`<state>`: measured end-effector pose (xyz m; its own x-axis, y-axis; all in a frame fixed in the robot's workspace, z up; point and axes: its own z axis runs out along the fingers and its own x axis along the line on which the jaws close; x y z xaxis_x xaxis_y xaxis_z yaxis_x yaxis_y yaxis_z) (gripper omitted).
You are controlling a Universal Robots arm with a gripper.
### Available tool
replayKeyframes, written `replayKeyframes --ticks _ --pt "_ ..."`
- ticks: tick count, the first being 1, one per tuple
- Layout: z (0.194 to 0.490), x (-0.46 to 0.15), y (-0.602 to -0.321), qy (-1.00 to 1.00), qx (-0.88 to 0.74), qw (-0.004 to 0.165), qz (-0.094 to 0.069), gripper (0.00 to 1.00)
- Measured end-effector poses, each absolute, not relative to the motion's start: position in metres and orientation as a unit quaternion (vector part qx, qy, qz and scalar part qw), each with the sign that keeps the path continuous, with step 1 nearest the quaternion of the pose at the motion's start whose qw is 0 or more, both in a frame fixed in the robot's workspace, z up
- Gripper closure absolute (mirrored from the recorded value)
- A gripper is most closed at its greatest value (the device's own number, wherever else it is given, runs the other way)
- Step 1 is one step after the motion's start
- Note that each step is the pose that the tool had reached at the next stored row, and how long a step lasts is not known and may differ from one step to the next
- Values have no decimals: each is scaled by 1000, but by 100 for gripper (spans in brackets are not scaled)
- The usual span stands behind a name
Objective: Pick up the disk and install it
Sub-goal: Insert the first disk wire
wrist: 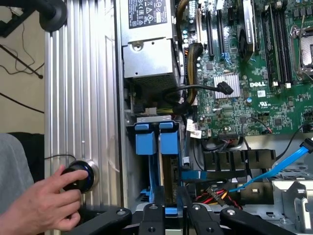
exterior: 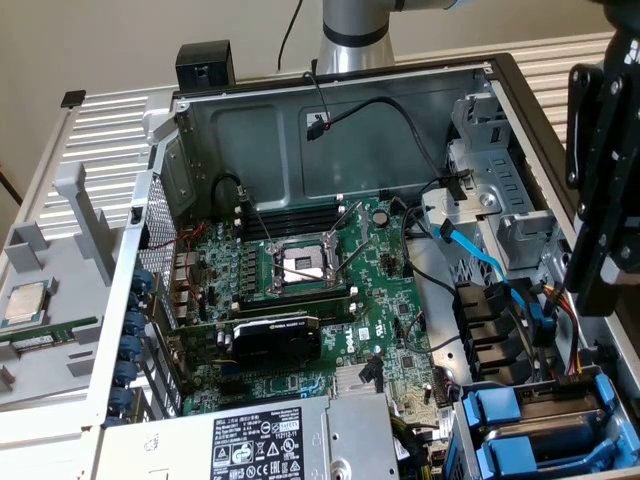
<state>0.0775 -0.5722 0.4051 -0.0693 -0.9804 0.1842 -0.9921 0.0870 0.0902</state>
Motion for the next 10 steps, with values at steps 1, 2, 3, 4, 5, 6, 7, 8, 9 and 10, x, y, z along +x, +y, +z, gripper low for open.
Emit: replayKeyframes --ticks 1,2,3,4,5,6,7,8,9,10 --pt "405 78 -572 -731 675 99 30 75" --pt "405 78 -572 -731 675 99 30 75" --pt "405 77 -572 -731 675 98 30 75" --pt "405 77 -571 -731 675 98 30 75" --pt "405 77 -571 -731 675 98 30 75" --pt "405 77 -571 -731 675 98 30 75" --pt "405 77 -571 -731 675 98 29 75" --pt "405 77 -571 -731 675 97 29 75" --pt "405 77 -571 -731 675 96 27 75" --pt "405 77 -571 -731 675 95 27 75"
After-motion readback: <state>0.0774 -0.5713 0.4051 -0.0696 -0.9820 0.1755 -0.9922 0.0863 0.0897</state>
